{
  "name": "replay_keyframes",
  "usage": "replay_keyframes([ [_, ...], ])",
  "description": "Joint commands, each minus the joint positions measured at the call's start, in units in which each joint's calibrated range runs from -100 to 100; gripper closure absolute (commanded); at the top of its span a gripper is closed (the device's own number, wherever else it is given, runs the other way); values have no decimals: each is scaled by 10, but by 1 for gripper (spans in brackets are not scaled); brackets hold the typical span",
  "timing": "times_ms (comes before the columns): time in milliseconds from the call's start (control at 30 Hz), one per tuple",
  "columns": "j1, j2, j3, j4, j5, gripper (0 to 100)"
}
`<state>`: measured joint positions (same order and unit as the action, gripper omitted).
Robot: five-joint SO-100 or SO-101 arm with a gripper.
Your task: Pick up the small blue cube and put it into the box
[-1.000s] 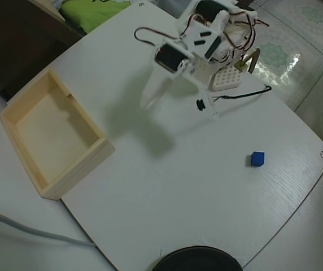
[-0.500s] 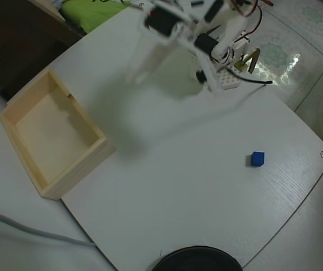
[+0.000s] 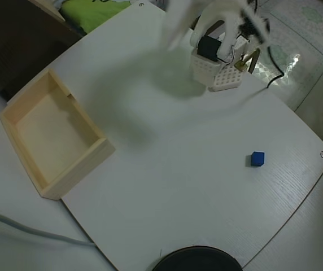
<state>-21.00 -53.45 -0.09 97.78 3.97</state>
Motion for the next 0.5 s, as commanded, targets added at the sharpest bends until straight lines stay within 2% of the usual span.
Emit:
replay_keyframes([
  [0,-37,0,-29,19,-4,88],
  [467,-185,1,109,17,-8,88],
])
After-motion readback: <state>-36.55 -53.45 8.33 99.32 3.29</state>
